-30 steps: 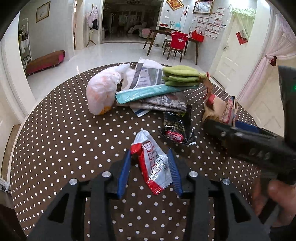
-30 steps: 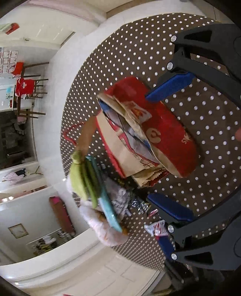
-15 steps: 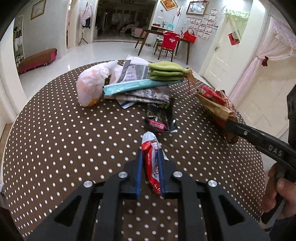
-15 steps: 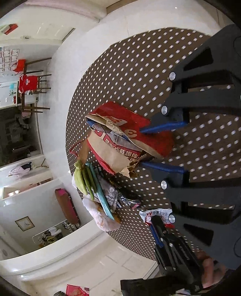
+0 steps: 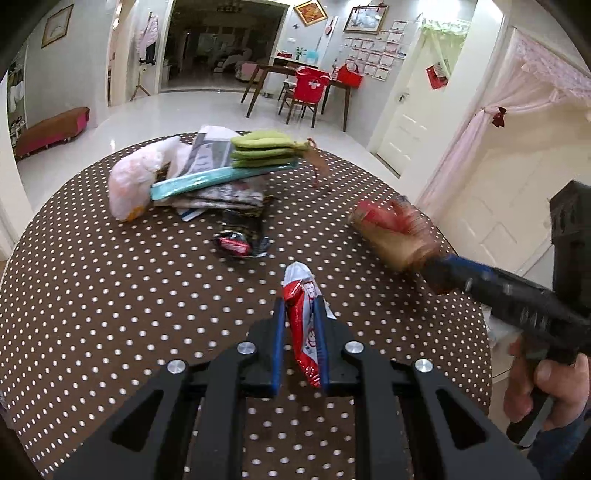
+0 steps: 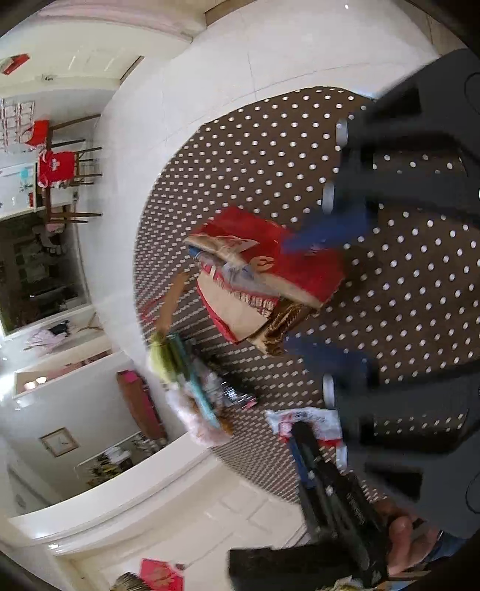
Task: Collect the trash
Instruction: 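Grasp the red paper bag with the right gripper while the left holds the wrapper, then carry the wrapper and red bag to the blue bin and open both grippers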
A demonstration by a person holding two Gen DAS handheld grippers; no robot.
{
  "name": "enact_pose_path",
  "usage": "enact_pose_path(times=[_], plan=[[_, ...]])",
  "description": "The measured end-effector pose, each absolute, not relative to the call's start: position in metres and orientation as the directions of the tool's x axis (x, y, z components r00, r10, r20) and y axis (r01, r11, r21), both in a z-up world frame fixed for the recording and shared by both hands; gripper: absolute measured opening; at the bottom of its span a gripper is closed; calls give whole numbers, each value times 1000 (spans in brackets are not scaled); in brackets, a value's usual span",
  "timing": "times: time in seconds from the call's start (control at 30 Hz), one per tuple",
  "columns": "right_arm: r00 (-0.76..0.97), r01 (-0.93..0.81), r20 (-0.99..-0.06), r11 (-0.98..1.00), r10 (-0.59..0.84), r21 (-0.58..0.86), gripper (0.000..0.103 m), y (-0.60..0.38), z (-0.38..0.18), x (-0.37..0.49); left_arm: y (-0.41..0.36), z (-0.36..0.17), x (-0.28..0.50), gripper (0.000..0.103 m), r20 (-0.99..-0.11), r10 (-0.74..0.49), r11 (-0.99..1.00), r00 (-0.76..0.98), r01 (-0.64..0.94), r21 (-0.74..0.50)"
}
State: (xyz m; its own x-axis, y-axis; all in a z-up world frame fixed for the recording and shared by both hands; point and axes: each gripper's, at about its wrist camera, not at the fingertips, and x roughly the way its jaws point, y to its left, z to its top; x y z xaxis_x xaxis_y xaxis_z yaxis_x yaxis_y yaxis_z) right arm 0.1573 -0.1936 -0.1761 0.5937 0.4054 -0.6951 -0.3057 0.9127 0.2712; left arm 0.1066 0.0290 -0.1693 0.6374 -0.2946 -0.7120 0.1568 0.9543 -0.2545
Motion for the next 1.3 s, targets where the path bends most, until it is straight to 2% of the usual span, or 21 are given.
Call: enact_pose_path(times=[0.07, 0.13, 0.2, 0.37, 0.47, 0.5, 0.53, 0.73, 0.77, 0.8, 0.83, 1.0, 1.1, 1.2, 1.23, 1.3], plan=[[599, -310, -703, 920, 384, 239, 79, -189, -177, 154, 26, -170, 107, 14, -714, -295, 954, 635, 158, -254], [593, -315, -698, 913, 402, 258, 86, -185, -177, 156, 25, -170, 107, 14, -716, -293, 955, 634, 156, -253], [604, -296, -692, 917, 395, 266, 88, -181, -176, 164, 25, -171, 107, 14, -718, -292, 955, 632, 153, -254], [603, -155, -717, 934, 349, 323, 88, -180, -189, 198, 28, -169, 106, 14, -718, -286, 957, 634, 147, -251], [591, -105, -715, 914, 375, 392, 86, -191, -199, 210, 31, -167, 106, 14, -717, -280, 959, 638, 148, -243], [600, -124, -707, 917, 373, 379, 79, -191, -199, 209, 31, -167, 107, 14, -717, -280, 959, 638, 147, -243], [603, -142, -703, 918, 377, 370, 67, -192, -198, 208, 31, -167, 107, 14, -717, -280, 959, 639, 147, -244], [595, -185, -679, 895, 430, 406, 61, -210, -192, 199, 20, -165, 115, 14, -708, -303, 952, 639, 165, -259], [598, -186, -670, 889, 440, 418, 55, -214, -191, 197, 17, -164, 116, 14, -705, -306, 951, 640, 172, -256], [603, -197, -652, 878, 460, 436, 30, -220, -189, 194, 15, -162, 116, 14, -703, -308, 951, 641, 176, -256], [609, -203, -638, 870, 472, 450, 24, -224, -186, 192, 13, -161, 117, 14, -701, -311, 950, 642, 181, -255], [613, -205, -640, 875, 464, 438, 22, -241, -177, 190, 0, -153, 124, 14, -690, -321, 947, 649, 204, -249], [616, -202, -650, 887, 445, 415, 25, -245, -178, 189, -7, -153, 127, 14, -690, -326, 945, 646, 211, -249], [612, -194, -692, 921, 382, 337, 39, -238, -185, 189, -12, -154, 128, 14, -691, -330, 944, 643, 220, -247], [612, -196, -702, 930, 364, 312, 40, -236, -189, 189, -14, -155, 129, 14, -692, -332, 943, 641, 221, -248], [624, -211, -696, 934, 355, 288, 34, -233, -192, 187, -16, -156, 129, 14, -693, -334, 943, 639, 225, -247]])
